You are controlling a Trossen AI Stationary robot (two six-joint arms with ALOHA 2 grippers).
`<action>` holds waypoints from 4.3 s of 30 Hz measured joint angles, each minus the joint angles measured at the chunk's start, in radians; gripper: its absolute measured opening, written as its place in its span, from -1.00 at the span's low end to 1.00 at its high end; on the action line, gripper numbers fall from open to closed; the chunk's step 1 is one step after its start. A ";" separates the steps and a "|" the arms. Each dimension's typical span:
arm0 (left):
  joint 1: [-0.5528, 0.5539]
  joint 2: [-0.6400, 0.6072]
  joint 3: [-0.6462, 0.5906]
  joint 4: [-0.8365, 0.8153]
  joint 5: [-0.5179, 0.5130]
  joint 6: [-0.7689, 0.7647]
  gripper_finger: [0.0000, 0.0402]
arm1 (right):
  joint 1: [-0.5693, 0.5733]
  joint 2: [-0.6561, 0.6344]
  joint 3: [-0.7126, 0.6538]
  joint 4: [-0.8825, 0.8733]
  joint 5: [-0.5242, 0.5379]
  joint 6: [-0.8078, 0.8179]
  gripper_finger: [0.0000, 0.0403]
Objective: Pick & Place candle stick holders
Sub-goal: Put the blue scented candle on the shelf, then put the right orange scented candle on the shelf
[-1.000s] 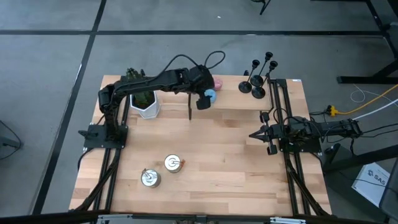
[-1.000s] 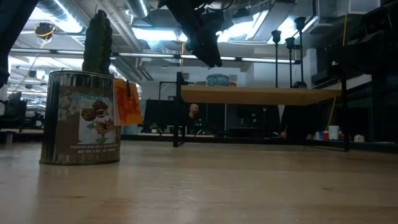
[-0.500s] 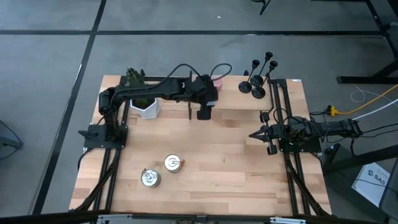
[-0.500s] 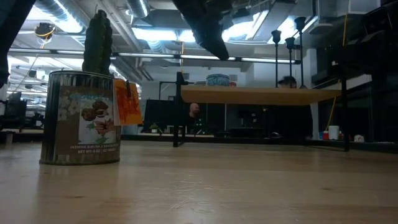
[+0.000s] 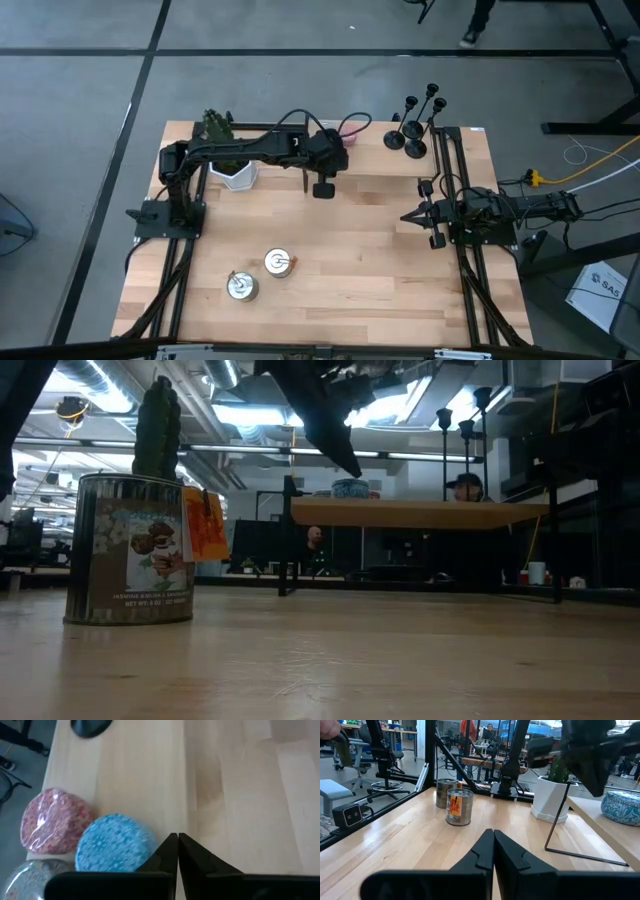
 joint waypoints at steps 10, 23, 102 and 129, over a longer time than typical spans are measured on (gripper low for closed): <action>0.051 0.001 -0.024 0.004 -0.020 -0.037 -0.99 | 0.000 0.000 0.000 0.000 0.000 0.000 -0.95; -0.020 -0.013 -0.024 -0.006 -0.017 -0.087 -0.99 | 0.000 0.000 0.000 0.000 0.000 0.000 -0.95; -0.798 0.021 -0.130 -0.451 -0.150 -0.951 -0.14 | 0.000 0.000 0.000 0.000 0.000 0.000 -0.95; -0.770 0.076 -0.128 -0.456 -0.196 -0.894 -0.54 | 0.000 0.000 0.000 0.000 0.000 0.000 -0.95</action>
